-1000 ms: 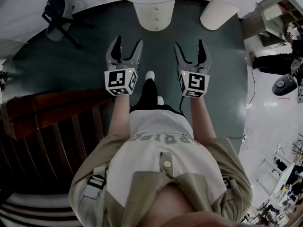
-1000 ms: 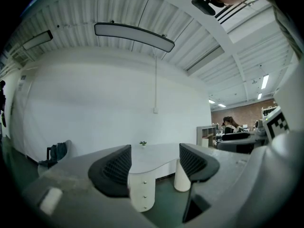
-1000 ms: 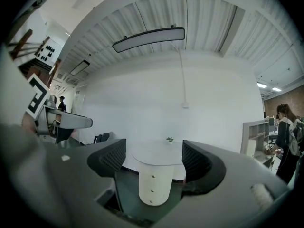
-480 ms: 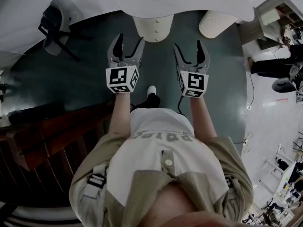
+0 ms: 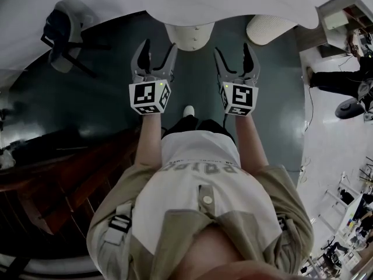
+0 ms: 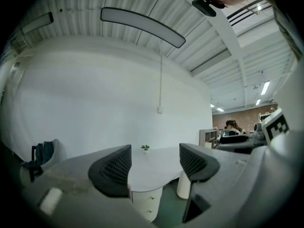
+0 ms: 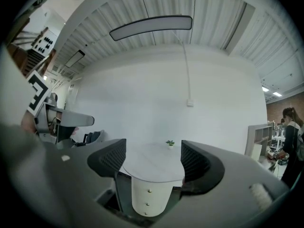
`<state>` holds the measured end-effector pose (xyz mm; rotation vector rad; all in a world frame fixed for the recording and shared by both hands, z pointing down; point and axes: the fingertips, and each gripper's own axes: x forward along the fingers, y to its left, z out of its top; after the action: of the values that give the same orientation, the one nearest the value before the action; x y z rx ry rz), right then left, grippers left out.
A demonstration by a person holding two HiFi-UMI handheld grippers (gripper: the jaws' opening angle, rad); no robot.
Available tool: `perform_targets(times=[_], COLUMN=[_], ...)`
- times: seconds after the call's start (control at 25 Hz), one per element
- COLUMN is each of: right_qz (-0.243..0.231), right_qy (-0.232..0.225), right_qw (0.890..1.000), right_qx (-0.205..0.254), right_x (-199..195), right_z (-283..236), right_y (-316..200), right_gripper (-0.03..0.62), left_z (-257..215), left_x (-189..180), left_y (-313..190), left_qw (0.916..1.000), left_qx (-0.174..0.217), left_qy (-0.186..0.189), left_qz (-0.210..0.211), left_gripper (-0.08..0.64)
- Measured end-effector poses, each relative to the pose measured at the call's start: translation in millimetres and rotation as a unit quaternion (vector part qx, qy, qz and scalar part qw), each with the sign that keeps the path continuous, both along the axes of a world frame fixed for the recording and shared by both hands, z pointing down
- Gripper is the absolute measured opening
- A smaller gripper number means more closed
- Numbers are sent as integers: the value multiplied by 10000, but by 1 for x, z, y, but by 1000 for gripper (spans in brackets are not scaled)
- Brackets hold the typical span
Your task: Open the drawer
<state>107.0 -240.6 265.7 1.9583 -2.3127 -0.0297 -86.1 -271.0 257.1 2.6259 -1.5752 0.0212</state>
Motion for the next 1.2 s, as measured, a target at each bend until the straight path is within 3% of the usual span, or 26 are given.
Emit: perform_targets(times=[0.4,0.68,1.2], right_qz=[-261,-479,-550], right_qy=[-53,-9,89], right_qw=[9991,9978,9964], right_qx=[-339,-462,-644], right_x=[29,26,9], right_z=[31,61,204], right_y=[-15,-45,-113], right_gripper=[360,360,356], left_z=[25,44,145], left_x=[23,27,29], left_y=[4,-2,-31], left_qw=[9990,9978,9982], left_qx=[-295,-439,-388], left_qy=[-31,-39,-157], left_qz=[-320,-492,-438], left_gripper=[330,330,330])
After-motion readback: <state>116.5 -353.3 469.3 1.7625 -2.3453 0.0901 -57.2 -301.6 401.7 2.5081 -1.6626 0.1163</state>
